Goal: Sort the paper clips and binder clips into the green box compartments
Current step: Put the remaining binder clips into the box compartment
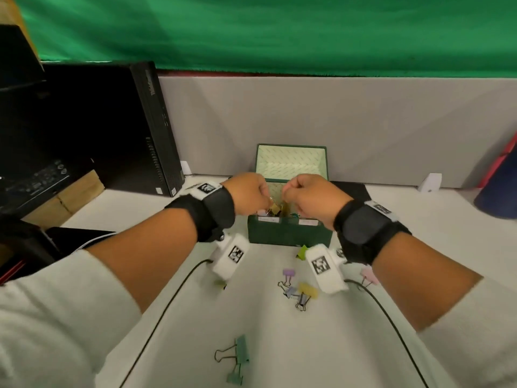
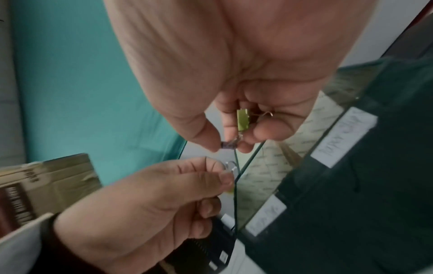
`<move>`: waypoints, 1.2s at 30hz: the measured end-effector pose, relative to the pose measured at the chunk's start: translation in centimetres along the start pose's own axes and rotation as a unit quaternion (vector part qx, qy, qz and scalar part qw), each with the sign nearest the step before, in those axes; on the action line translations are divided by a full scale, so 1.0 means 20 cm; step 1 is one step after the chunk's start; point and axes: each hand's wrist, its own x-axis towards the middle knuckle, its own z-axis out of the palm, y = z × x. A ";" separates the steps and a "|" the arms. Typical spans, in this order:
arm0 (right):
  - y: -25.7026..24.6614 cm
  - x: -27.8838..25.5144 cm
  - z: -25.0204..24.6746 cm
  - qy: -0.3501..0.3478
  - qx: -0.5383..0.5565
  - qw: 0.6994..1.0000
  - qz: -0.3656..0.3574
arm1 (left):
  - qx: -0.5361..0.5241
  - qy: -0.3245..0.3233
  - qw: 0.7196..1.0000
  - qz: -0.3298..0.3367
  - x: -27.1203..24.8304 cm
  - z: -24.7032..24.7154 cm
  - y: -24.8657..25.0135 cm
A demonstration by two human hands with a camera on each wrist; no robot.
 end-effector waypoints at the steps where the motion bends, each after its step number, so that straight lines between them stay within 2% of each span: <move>1: -0.01 0.04 0.01 0.005 0.012 1.000 0.020 | 0.001 0.000 1.000 -0.016 0.04 -0.01 0.02; 3: -0.03 0.10 0.02 0.007 0.015 0.999 0.039 | -0.007 -0.014 0.999 -0.043 0.11 -0.01 0.03; 6: -0.03 0.11 0.00 -0.009 -0.105 0.994 -0.003 | -0.027 -0.021 0.998 -0.049 0.14 -0.03 0.01; 10: 0.03 -0.07 -0.04 0.005 -0.199 0.976 -0.085 | 0.005 0.053 0.998 0.040 -0.01 -0.06 -0.08; 11: 0.07 -0.13 -0.03 -0.012 -0.215 0.970 -0.108 | 0.025 0.052 0.996 0.064 -0.08 -0.05 -0.10; 12: 0.10 -0.18 -0.03 -0.049 -0.235 0.963 -0.123 | 0.056 0.025 0.995 0.080 -0.14 -0.03 -0.14; 14: 0.18 -0.27 0.00 -0.141 -0.296 0.936 -0.130 | 0.134 -0.076 0.984 0.085 -0.25 0.04 -0.21; 16: 0.23 -0.31 0.04 -0.184 -0.353 0.907 -0.133 | 0.180 -0.161 0.968 0.070 -0.34 0.13 -0.29; 17: 0.25 -0.31 0.06 -0.191 -0.370 0.900 -0.130 | 0.183 -0.179 0.965 0.063 -0.37 0.16 -0.32; 25: 0.27 -0.21 0.19 -0.225 -0.434 0.860 -0.144 | 0.136 -0.147 0.979 0.040 -0.41 0.28 -0.40; 29: 0.26 -0.20 0.16 -0.210 -0.417 0.875 -0.125 | 0.072 -0.135 0.987 0.038 -0.44 0.30 -0.41; 32: 0.26 -0.22 0.09 -0.162 -0.360 0.914 -0.093 | 0.005 -0.149 0.988 0.046 -0.48 0.28 -0.40; 34: 0.24 -0.24 0.06 -0.157 -0.270 0.949 -0.053 | -0.026 -0.160 0.984 0.072 -0.53 0.25 -0.35; 36: 0.24 -0.27 0.05 -0.165 -0.243 0.954 -0.052 | -0.057 -0.181 0.976 0.103 -0.60 0.22 -0.28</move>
